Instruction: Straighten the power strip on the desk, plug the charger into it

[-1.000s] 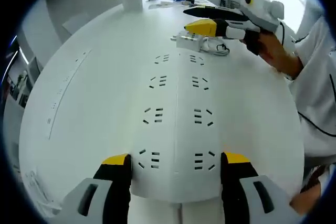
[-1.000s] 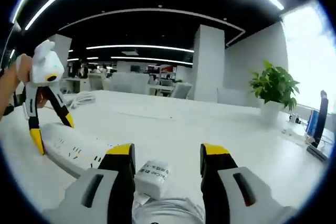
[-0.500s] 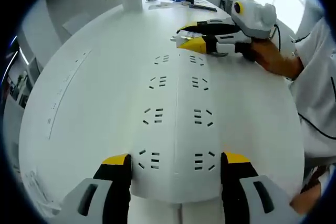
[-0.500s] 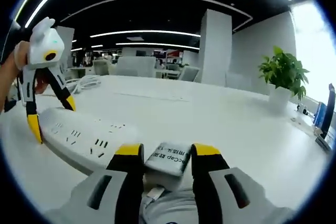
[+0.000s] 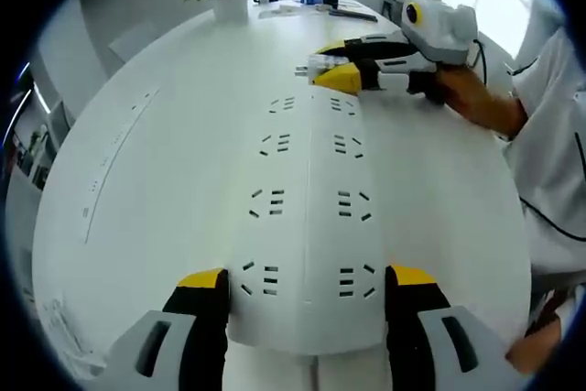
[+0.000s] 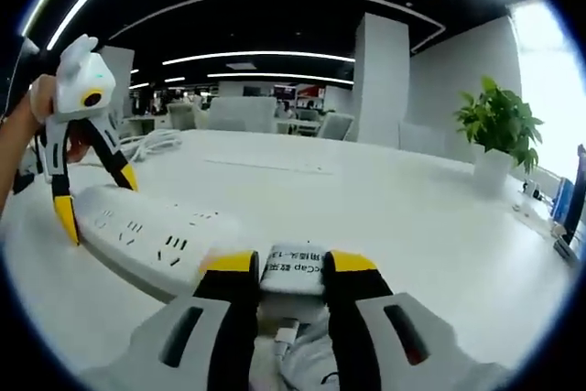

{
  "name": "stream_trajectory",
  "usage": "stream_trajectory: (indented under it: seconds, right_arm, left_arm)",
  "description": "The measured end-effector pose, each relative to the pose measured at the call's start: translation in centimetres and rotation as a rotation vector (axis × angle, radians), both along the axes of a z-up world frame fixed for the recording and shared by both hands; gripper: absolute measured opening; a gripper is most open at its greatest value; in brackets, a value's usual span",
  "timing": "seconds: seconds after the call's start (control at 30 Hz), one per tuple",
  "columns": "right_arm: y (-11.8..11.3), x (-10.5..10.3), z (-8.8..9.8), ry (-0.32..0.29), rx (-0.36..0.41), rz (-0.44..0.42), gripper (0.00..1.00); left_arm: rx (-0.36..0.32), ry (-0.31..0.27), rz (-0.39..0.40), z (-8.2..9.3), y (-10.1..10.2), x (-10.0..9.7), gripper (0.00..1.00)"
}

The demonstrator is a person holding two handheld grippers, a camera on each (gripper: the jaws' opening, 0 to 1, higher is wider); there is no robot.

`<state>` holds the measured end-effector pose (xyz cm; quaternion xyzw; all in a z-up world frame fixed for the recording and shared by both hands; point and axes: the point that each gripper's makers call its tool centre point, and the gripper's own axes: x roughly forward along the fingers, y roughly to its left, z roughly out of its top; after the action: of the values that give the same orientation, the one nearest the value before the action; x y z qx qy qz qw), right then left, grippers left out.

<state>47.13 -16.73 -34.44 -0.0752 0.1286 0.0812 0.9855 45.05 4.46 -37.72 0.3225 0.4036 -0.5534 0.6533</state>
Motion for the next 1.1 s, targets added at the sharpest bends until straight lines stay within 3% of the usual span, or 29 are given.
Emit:
stream_trajectory:
  seconds: [0.17, 0.3, 0.47, 0.6, 0.8, 0.97, 1.1]
  right_arm:
    - [0.31, -0.03, -0.06, 0.009, 0.000, 0.077, 0.28]
    - [0.76, 0.13, -0.08, 0.010, -0.037, 0.236, 0.28]
    - [0.80, -0.05, -0.25, 0.060, -0.010, 0.392, 0.28]
    - [0.68, -0.52, -0.39, 0.087, -0.055, 0.539, 0.28]
    - [0.34, -0.44, -0.37, 0.077, -0.044, 0.583, 0.28]
    - [0.25, -0.37, -0.58, 0.083, -0.061, 0.544, 0.29]
    - [0.04, -0.34, -0.42, 0.067, -0.004, 0.500, 0.28]
  left_arm:
    - [0.000, 0.000, 0.000, 0.00, -0.01, 0.00, 0.70]
    - [-0.001, 0.000, -0.001, 0.01, -0.03, 0.00, 0.70]
    - [-0.001, 0.000, -0.001, 0.01, -0.04, -0.01, 0.70]
    - [0.001, -0.001, -0.003, 0.01, -0.05, -0.02, 0.70]
    - [0.004, 0.000, -0.008, 0.02, -0.10, -0.03, 0.70]
    - [-0.004, -0.001, -0.008, 0.01, -0.11, -0.02, 0.70]
    - [-0.003, 0.000, -0.009, 0.01, -0.11, 0.01, 0.70]
